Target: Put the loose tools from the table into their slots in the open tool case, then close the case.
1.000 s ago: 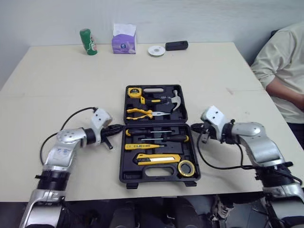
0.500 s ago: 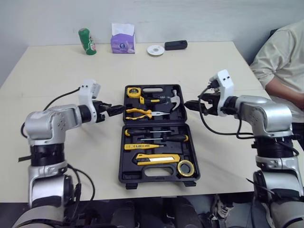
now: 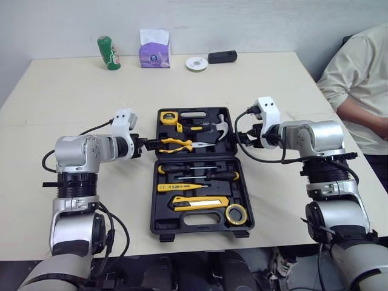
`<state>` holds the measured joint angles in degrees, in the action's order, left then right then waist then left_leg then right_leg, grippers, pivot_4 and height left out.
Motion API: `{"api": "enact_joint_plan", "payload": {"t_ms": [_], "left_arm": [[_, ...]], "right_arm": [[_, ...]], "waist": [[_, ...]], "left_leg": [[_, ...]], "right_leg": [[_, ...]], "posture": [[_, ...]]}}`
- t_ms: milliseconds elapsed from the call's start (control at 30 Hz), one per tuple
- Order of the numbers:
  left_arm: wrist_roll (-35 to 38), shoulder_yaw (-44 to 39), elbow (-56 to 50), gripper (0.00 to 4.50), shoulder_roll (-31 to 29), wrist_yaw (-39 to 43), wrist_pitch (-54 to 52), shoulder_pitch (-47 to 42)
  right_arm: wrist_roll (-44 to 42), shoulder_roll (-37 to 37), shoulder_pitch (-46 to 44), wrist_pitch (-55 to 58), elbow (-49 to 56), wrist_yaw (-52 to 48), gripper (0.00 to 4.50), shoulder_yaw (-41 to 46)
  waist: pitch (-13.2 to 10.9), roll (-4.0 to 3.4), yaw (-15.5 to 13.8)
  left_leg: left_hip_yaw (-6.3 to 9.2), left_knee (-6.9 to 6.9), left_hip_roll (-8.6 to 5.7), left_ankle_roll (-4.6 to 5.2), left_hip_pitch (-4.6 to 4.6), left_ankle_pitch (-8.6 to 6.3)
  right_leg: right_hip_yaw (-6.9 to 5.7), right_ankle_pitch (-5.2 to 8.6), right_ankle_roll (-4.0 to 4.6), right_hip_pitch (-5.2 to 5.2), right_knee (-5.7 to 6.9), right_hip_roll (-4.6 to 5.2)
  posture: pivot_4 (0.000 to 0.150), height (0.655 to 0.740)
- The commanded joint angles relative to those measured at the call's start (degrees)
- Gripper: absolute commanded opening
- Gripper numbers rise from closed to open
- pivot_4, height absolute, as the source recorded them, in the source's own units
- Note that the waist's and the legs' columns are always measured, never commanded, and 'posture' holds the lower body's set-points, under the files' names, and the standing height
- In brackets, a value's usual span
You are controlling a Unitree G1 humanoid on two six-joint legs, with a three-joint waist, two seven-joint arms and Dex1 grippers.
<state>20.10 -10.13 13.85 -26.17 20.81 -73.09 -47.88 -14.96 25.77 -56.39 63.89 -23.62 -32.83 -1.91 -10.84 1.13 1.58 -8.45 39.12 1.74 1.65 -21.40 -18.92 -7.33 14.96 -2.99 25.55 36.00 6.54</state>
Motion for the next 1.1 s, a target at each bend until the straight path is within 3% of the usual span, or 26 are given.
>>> {"api": "enact_joint_plan", "payload": {"t_ms": [33, 133, 200, 267, 367, 533, 733, 967, 1100], "left_arm": [[-2.91, 5.29, -0.98, 3.92, -1.31, 0.51, 4.1, 2.03], [-2.7, 7.14, -1.76, 2.78, -1.27, 1.54, 4.56, 4.06], [-2.07, 7.33, -2.86, 1.71, -0.87, 1.75, 4.33, 5.03], [-1.68, 7.72, -4.13, 0.91, -0.47, 2.02, 3.87, 5.81], [-1.14, 7.48, -5.75, 0.54, 0.75, 1.6, 3.11, 6.68], [-0.15, 6.89, -7.99, 0.48, 1.88, 1.84, 3.24, 7.62], [0.02, 4.99, -10.4, 0.44, 2.61, 2.91, 10.41, 7.47], [-1.54, 3.58, -8.46, 0.31, 2.4, 4.13, 25.21, 4.48], [-6.65, 7.1, -6.16, 0.22, 0.18, 7.18, 40.39, 3.89]], "right_arm": [[0.2, -0.59, -0.87, -1.47, -0.18, -0.18, 4.5, 0.0], [0.49, -1.02, -0.4, -1.69, -0.12, -0.57, 3.63, -0.79], [1.2, -0.66, 0.61, -2.07, 1.38, -1.61, 2.49, -2.95], [1.61, -0.45, 1.62, -2.15, 2.83, -2.41, 1.57, -4.86], [1.23, -0.92, 2.56, -1.27, 4.41, -2.46, 0.14, -5.52], [1.91, -1.09, 2.89, -2.92, 5.17, -0.88, 0.0, -4.92], [1.83, -2.04, 1.88, -8.78, 5.91, 2.17, 0.0, -1.02], [2.48, -3.22, 1.55, -21.05, 7.42, 6.28, 0.0, 2.97], [6.03, -1.29, 3.72, -34.21, 8.07, 4.45, 0.0, 0.62]], "waist": [[0.0, 0.0, 0.0], [0.01, -0.01, 0.05], [0.07, -0.1, 0.07], [0.14, -0.16, 0.07], [0.32, -0.17, 0.08], [0.65, -0.21, 0.05], [0.65, -0.22, 0.01], [0.5, -0.37, 0.02], [0.48, -0.37, 0.01]], "left_leg": [[0.0, 0.0, 0.0, -0.01, 0.0, 0.0], [-0.02, -0.01, 0.0, -0.03, 0.04, 0.0], [-0.05, -0.01, 0.0, -0.03, 0.1, -0.01], [-0.06, -0.02, 0.0, -0.04, 0.16, -0.01], [-0.06, -0.02, 0.01, -0.06, 0.24, -0.01], [-0.06, -0.03, 0.01, -0.08, 0.24, -0.02], [-0.06, -0.03, 0.01, -0.08, 0.23, -0.02], [-0.05, -0.05, 0.0, -0.07, -0.1, -0.02], [-0.1, -0.07, -0.01, -0.06, -0.42, -0.01]], "right_leg": [[0.0, 0.0, 0.0, 0.0, 0.0, 0.0], [0.03, 0.0, 0.0, 0.0, 0.01, 0.0], [0.07, 0.0, 0.0, -0.03, 0.02, -0.01], [0.11, 0.0, 0.0, -0.05, 0.04, -0.01], [0.13, 0.0, 0.01, -0.1, 0.06, -0.01], [0.13, 0.0, 0.01, -0.11, 0.03, 0.0], [0.13, 0.0, 0.01, -0.11, 0.02, 0.01], [0.08, -0.01, 0.02, 0.18, 0.01, 0.0], [0.03, -0.02, 0.0, 0.46, -0.07, -0.04]], "posture": [[0.15, 0.7278], [0.15, 0.7278], [0.15, 0.7278], [0.15, 0.7278], [0.15, 0.7278], [0.15, 0.7278], [0.15, 0.7278], [0.15, 0.7278], [0.15, 0.7278]]}}
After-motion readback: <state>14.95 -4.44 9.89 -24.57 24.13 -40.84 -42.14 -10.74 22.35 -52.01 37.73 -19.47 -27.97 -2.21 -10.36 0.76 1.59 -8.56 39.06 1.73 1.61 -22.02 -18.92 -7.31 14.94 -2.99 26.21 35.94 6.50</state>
